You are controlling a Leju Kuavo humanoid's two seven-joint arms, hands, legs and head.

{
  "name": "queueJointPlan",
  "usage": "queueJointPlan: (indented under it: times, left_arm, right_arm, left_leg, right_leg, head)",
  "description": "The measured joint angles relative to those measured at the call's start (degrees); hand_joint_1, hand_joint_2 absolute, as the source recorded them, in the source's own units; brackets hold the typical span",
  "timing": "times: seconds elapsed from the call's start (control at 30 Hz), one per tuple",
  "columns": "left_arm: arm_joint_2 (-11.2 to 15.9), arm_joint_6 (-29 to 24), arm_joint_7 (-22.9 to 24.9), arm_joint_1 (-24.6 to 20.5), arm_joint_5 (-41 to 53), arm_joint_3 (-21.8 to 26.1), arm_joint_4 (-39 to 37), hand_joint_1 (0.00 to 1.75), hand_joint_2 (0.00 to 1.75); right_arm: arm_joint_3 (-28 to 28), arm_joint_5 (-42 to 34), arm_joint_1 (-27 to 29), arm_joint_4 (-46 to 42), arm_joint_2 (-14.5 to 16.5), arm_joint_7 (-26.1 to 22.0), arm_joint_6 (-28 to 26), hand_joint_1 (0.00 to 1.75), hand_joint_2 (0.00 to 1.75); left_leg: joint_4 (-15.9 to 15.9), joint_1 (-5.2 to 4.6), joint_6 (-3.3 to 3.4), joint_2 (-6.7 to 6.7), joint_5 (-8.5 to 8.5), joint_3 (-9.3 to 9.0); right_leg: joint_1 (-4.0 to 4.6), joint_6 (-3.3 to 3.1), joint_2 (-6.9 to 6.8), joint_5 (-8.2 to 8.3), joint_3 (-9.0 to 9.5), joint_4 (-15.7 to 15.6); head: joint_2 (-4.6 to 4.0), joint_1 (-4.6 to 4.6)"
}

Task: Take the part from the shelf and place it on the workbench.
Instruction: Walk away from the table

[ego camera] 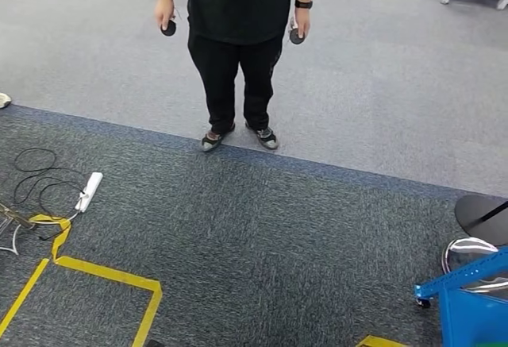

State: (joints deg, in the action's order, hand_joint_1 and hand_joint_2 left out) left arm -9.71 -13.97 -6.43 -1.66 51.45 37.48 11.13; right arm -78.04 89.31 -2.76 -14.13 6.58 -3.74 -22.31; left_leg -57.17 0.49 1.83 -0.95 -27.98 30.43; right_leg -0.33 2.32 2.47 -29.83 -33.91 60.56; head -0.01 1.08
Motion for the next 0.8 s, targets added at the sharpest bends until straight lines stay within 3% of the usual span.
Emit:
queueJointPlan:
  times: [0.03, 0.1, 0.13, 0.17, 0.2, 0.27, 0.33, 0.4, 0.47, 0.53, 0.6, 0.63, 0.67, 0.7, 0.77, 0.8]
  left_arm:
    - [0.0, 0.0, 0.0, 0.0, 0.0, 0.0, 0.0, 0.0, 0.0]
    - [0.0, 0.0, 0.0, 0.1, 0.0, 0.0, 0.0, 0.0, 0.0]
    - [0.0, 0.0, 0.0, 0.2, 0.0, 0.1, 0.0, 0.0, 0.0]
    - [0.0, 0.0, 0.0, 0.2, 0.0, 0.1, 0.0, 0.0, 0.0]
    - [0.0, 0.0, 0.0, 0.1, 0.0, 0.1, 0.0, 0.0, 0.0]
    - [0.0, 0.0, 0.0, 0.1, 0.0, 0.2, 0.0, 0.0, 0.0]
    - [0.0, 0.0, 0.0, 0.0, 0.0, 0.2, 0.0, 0.0, 0.0]
    - [0.0, 0.0, 0.0, 0.0, 0.0, 0.3, 0.0, 0.0, 0.0]
    - [0.0, 0.0, 0.0, -0.1, 0.0, 0.3, 0.0, 0.0, 0.0]
    - [0.0, 0.0, -0.1, 0.0, 0.0, 0.3, 0.0, 0.0, 0.0]
    - [0.0, 0.1, -0.1, 0.1, 0.0, 0.3, 0.0, 0.0, 0.0]
    - [0.0, 0.1, -0.1, 0.1, 0.0, 0.3, 0.0, 0.0, 0.0]
    - [0.0, 0.1, -0.1, 0.2, 0.0, 0.3, 0.0, 0.0, 0.0]
    - [0.0, 0.1, -0.1, 0.2, 0.0, 0.3, 0.0, 0.0, 0.0]
    - [0.0, 0.1, -0.1, 0.2, 0.0, 0.4, 0.0, 0.0, 0.0]
    - [0.0, 0.1, -0.1, 0.2, 0.0, 0.4, 0.0, 0.0, 0.0]
  right_arm:
    - [0.0, 0.0, -0.1, 0.0, 0.0, 0.0, 0.0, 0.0, 0.0]
    - [0.0, 0.0, -0.2, 0.1, 0.0, 0.0, 0.1, 0.0, 0.0]
    - [0.0, 0.0, -0.2, 0.2, 0.1, 0.0, 0.1, 0.0, 0.0]
    - [0.0, 0.0, -0.1, 0.2, 0.1, 0.0, 0.1, 0.0, 0.0]
    - [0.0, 0.0, 0.0, 0.2, 0.1, 0.0, 0.1, 0.0, 0.0]
    - [0.0, 0.0, -0.1, 0.1, 0.0, 0.0, 0.1, 0.0, 0.0]
    - [0.0, 0.0, -0.3, 0.2, 0.0, 0.0, 0.1, 0.0, 0.0]
    - [0.1, 0.0, -0.2, 0.2, 0.0, -0.1, 0.1, 0.0, 0.0]
    - [0.1, 0.0, -0.1, 0.2, 0.0, -0.1, 0.1, 0.0, 0.0]
    - [0.1, 0.0, -0.2, 0.2, 0.0, -0.1, 0.0, 0.0, 0.0]
    - [0.1, 0.0, -0.2, 0.2, 0.0, -0.2, -0.1, 0.0, 0.0]
    - [0.1, 0.0, -0.2, 0.2, 0.0, -0.2, -0.1, 0.0, 0.0]
    - [0.1, 0.0, -0.2, 0.2, 0.0, -0.2, -0.1, 0.0, 0.0]
    - [0.1, 0.1, -0.1, 0.2, 0.0, -0.2, -0.1, 0.0, 0.0]
    - [0.1, 0.1, -0.2, 0.2, 0.0, -0.2, -0.1, 0.0, 0.0]
    - [0.1, 0.2, -0.2, 0.2, 0.0, -0.2, -0.1, 0.0, 0.0]
  left_leg:
    - [0.1, -0.06, 0.19, 0.52, 0.05, 0.01]
    - [0.1, -0.23, 0.33, 1.63, 0.03, 0.14]
    - [0.0, -0.3, 0.34, 2.17, 0.02, 0.16]
    - [0.0, -0.33, 0.32, 2.64, 0.01, 0.16]
    - [0.0, -0.34, 0.28, 3.04, -0.02, 0.1]
    - [0.0, -0.47, 0.0, 3.72, -0.18, -0.08]
    - [-0.2, -0.72, -0.53, 4.27, -0.34, -0.19]
    - [-0.2, -0.77, -1.1, 4.77, -0.33, -0.28]
    - [-1.0, -0.57, -1.7, 4.32, -1.16, -0.12]
    - [-5.9, -0.36, -2.17, 2.75, -4.34, 1.84]
    - [-13.7, -0.27, -2.31, 1.75, -7.97, 5.25]
    - [-16.3, -0.26, -2.31, 1.62, -8.58, 6.41]
    - [-16.8, -0.26, -2.25, 1.55, -8.03, 6.71]
    - [-15.1, -0.26, -2.13, 1.45, -6.41, 6.01]
    - [-7.5, -0.25, -1.77, 0.3, -2.09, 2.76]
    - [-4.0, -0.21, -1.61, -0.45, -0.81, 1.3]
  right_leg:
    - [-0.04, 0.21, -1.08, -1.81, -1.53, 3.3]
    - [-0.2, 0.61, -1.86, -5.17, -5.22, 11.1]
    - [-0.28, 0.74, -1.95, -5.62, -6.17, 13.2]
    - [-0.31, 0.8, -2.05, -4.95, -5.98, 13.0]
    - [-0.32, 0.78, -2.28, -3.34, -4.56, 10.5]
    - [-0.17, 0.57, -3.8, 0.06, 0.07, 2.0]
    - [0.08, -0.11, -4.83, 1.33, 2.89, -3.0]
    - [0.25, -0.88, -4.34, 1.38, 2.9, -3.5]
    - [0.13, -1.61, -3.75, 1.63, 2.97, -3.7]
    - [-0.05, -2.28, -3.06, 1.93, 3.24, -4.0]
    - [0.06, -2.53, -2.23, 2.01, 3.12, -3.9]
    - [0.13, -2.56, -1.75, 2.02, 3.12, -3.9]
    - [0.19, -2.56, -1.25, 2.02, 3.15, -3.9]
    - [0.21, -2.56, -0.71, 2.01, 3.21, -3.8]
    - [0.23, -2.46, 0.28, 1.97, 3.31, -3.7]
    - [0.27, -2.28, 0.76, 1.93, 3.21, -3.6]
  head:
    - [0.0, -0.09]
    - [0.0, -0.17]
    - [0.0, -0.17]
    - [0.0, -0.18]
    - [0.0, -0.18]
    - [-0.01, -0.21]
    - [-0.01, -0.08]
    - [0.0, 0.06]
    - [0.0, 0.11]
    - [0.0, 0.34]
    - [-0.01, 0.48]
    - [-0.01, 0.47]
    - [-0.01, 0.46]
    - [0.0, 0.47]
    - [0.01, 0.46]
    - [0.0, 0.45]
